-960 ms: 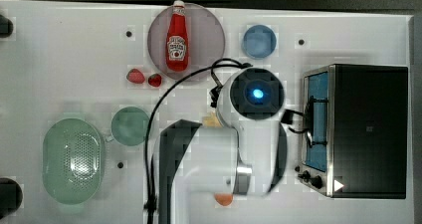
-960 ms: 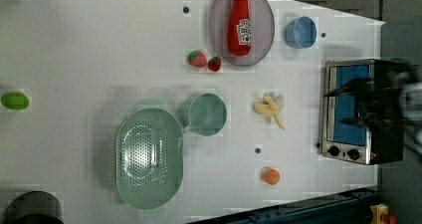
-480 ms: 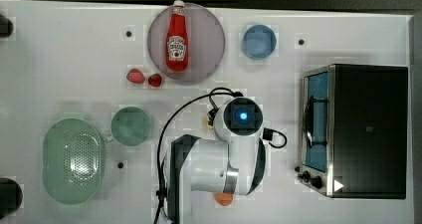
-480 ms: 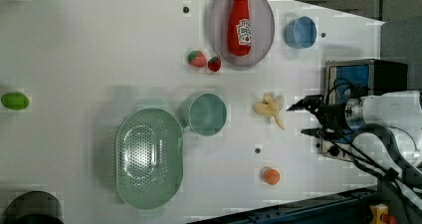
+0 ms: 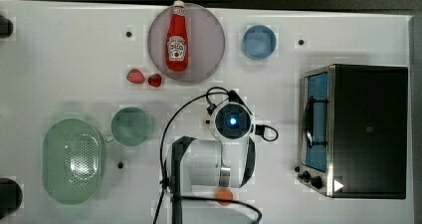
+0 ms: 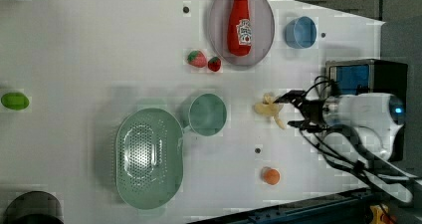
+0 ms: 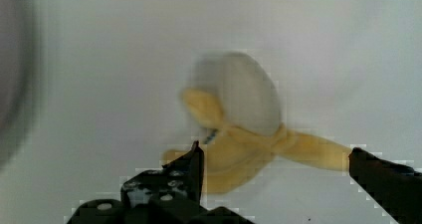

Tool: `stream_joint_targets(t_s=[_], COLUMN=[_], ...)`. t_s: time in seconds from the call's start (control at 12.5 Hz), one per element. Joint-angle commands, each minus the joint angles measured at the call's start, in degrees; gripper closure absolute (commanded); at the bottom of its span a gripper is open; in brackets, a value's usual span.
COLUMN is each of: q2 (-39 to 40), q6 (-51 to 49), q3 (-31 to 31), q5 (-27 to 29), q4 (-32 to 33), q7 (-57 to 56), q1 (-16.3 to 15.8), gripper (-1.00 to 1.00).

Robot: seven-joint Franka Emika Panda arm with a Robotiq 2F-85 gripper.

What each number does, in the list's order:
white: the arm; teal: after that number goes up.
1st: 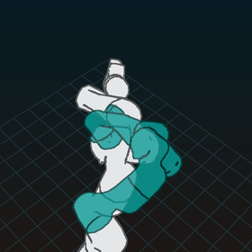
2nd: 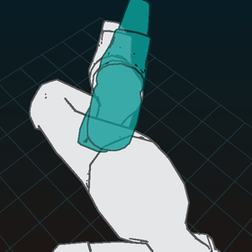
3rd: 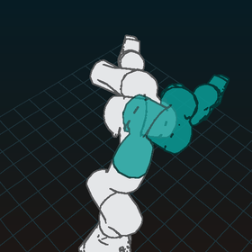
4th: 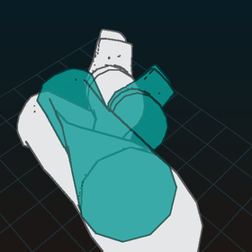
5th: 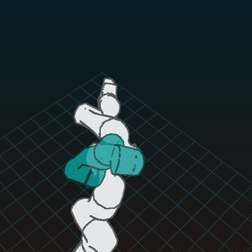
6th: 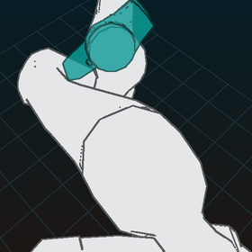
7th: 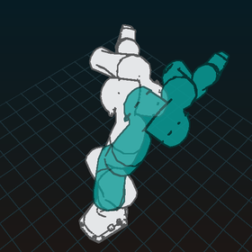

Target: Pick Banana and place it in mug.

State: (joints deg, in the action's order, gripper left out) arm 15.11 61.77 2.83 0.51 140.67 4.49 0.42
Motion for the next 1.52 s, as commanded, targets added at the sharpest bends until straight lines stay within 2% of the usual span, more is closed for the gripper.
stream_joint_targets(t_s=[0.08, 0.24, 0.32, 0.72, 1.04, 1.28, 1.52], q2=[4.3, 6.1, 6.4, 5.8, -0.9, -12.1, -22.3], q6=[5.8, 7.5, 8.6, 9.3, 5.1, -9.6, -27.2], q3=[-1.2, -1.7, -1.6, -1.6, -0.7, 0.6, 1.3], q5=[0.3, 0.3, 0.3, 0.3, 0.3, 0.3, 0.3], q4=[0.2, 0.2, 0.2, 0.2, 0.0, -2.1, -7.9], q7=[-1.8, -1.7, -1.7, -1.7, -1.7, -1.8, -1.8], q1=[0.2, 0.2, 0.2, 0.3, 1.1, 1.2, 1.2], gripper=[-1.00, -1.00, -0.65, 0.46, 0.46, 0.46, 0.46])
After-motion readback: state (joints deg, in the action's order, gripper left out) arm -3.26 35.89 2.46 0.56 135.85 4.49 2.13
